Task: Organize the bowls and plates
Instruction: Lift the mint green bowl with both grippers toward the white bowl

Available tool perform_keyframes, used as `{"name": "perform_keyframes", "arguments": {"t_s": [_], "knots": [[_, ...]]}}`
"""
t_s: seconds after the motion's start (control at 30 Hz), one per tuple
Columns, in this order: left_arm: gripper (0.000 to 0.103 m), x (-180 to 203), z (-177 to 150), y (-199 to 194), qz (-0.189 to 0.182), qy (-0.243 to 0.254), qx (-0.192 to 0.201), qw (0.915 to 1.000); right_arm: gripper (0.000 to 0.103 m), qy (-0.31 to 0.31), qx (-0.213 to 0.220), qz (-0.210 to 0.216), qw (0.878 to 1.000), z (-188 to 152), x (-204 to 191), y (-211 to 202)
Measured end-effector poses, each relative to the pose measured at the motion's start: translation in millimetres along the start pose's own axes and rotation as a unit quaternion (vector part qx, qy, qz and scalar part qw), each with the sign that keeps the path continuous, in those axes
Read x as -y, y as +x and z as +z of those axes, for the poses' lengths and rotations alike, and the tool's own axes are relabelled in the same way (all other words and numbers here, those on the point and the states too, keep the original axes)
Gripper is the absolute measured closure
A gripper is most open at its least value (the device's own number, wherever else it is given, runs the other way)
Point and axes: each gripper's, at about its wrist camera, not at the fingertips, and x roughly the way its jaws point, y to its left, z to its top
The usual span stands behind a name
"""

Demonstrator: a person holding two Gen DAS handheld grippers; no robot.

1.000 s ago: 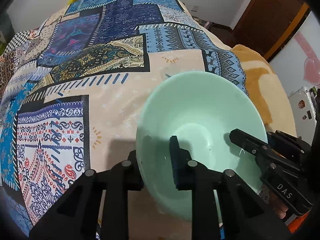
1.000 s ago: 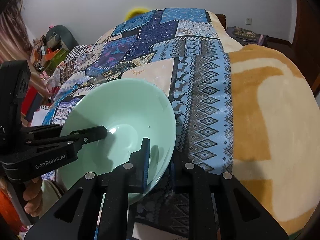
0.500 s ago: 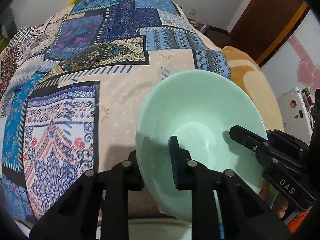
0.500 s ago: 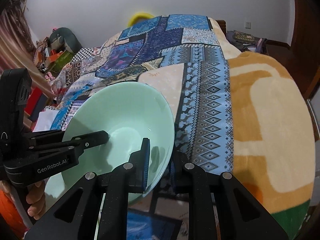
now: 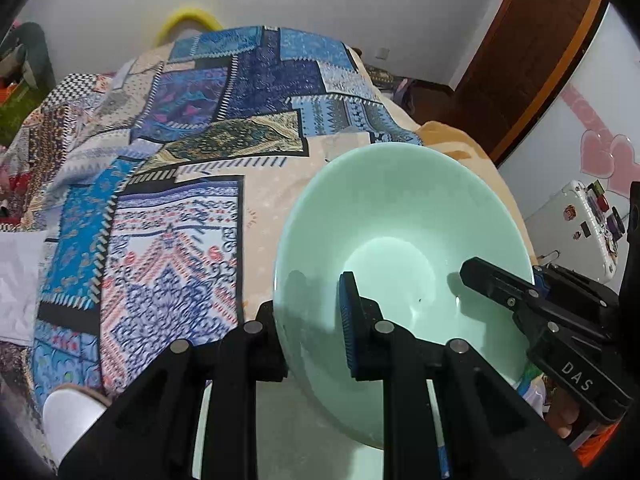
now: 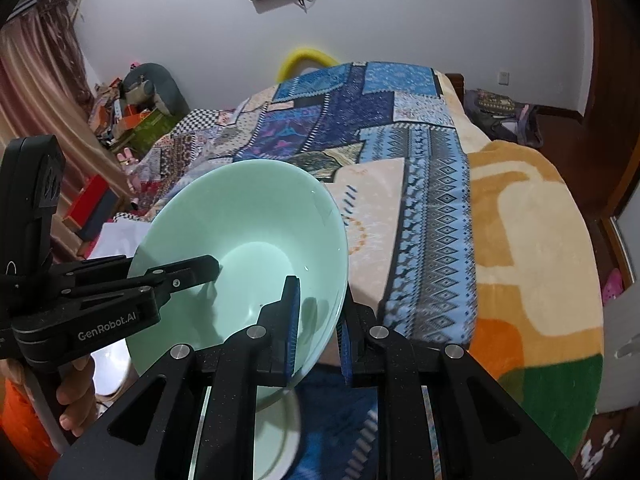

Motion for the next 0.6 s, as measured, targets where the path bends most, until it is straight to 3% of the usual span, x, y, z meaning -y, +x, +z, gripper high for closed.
{"name": "perform_keyframes", "arguments": {"t_s": [0.6], "knots": [[0.083,-43.0,-69.9,-88.2,0.006,-0.027,0.033,0.9991,0.088,-0.032,0.017,0.024,0.999,-33.1,-80.2,-26.9]]}}
